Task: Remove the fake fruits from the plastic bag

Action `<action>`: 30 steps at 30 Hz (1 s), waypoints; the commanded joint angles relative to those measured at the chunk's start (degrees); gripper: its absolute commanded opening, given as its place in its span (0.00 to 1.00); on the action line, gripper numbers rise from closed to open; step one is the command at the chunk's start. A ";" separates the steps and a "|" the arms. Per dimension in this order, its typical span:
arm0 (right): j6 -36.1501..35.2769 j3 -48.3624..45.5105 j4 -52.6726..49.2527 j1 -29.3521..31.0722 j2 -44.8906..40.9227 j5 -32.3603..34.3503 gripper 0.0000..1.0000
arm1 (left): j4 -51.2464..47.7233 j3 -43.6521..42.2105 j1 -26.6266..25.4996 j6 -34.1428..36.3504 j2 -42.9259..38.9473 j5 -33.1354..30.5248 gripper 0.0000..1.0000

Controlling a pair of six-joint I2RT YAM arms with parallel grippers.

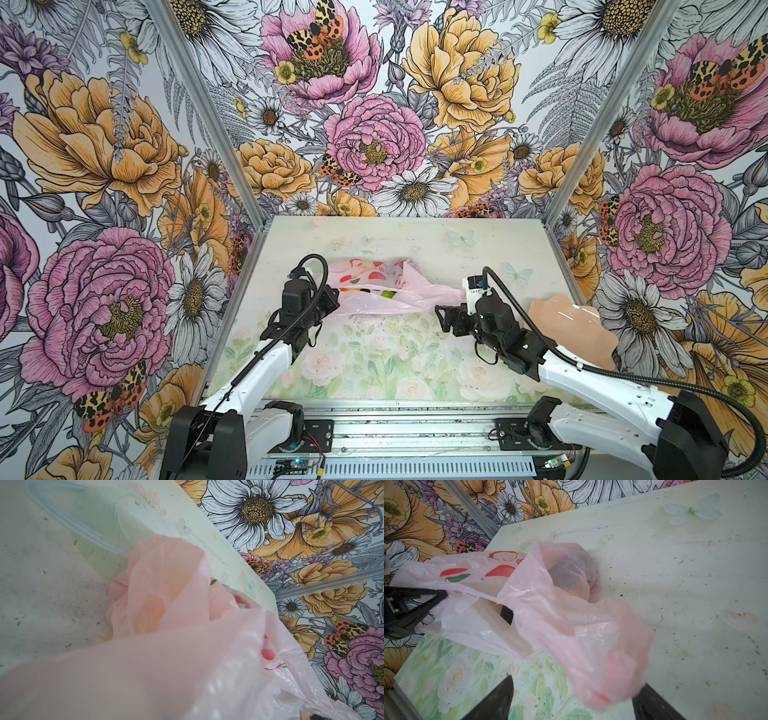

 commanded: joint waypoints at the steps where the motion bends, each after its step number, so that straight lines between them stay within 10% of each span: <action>1: -0.28 -0.40 -8.15 2.98 -4.74 5.74 0.86 | -0.60 1.74 -0.35 0.97 0.00 -2.05 0.00; 9: 0.22 8.33 -11.39 15.38 -0.73 9.38 0.69 | -1.45 1.83 -2.49 2.12 -0.25 -3.53 0.00; 30: -4.44 35.07 -4.43 3.71 40.86 6.47 0.56 | -5.09 -1.26 -4.75 2.58 -5.46 -3.32 0.00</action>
